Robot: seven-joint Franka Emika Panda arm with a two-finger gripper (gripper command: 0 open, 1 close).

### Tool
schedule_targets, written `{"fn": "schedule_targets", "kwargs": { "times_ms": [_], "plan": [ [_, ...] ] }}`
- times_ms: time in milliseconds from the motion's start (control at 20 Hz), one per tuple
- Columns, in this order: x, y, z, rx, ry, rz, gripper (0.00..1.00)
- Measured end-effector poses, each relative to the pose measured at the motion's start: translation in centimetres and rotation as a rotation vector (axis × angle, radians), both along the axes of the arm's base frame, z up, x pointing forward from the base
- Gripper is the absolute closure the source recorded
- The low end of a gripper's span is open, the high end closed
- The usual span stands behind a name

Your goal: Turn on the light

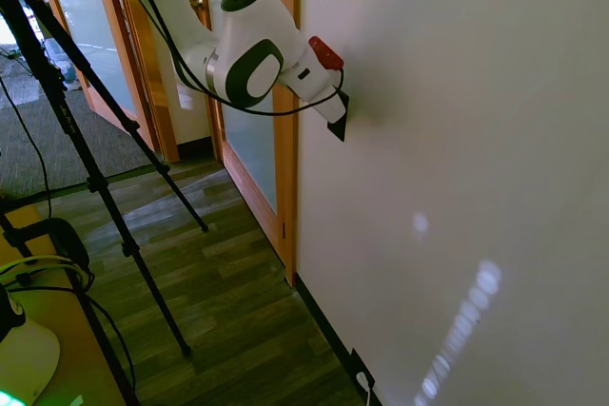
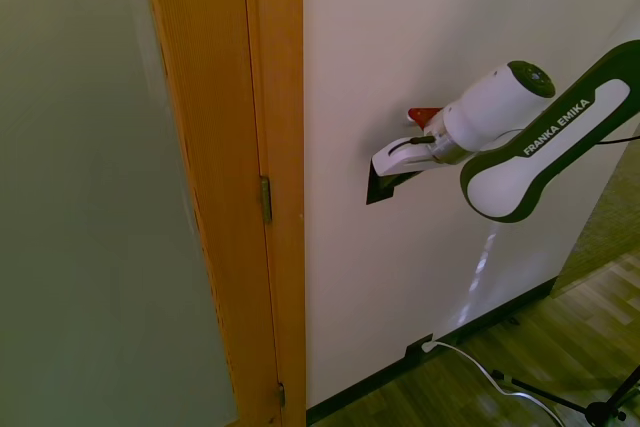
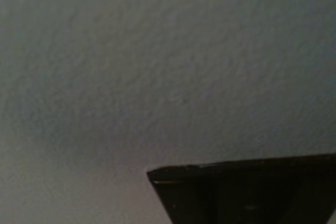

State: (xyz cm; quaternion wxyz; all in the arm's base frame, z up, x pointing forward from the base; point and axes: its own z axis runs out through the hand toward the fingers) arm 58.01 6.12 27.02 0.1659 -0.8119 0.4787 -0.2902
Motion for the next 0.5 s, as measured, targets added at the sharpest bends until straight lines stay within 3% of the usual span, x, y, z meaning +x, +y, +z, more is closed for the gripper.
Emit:
{"fn": "schedule_targets", "kwargs": {
  "times_ms": [350, 500],
  "plan": [
    [0.63, -0.3, 0.02, 0.016, 0.042, -0.012, 1.0],
    [0.31, -0.44, 0.03, 0.024, 0.021, -0.014, 1.0]
  ]
}}
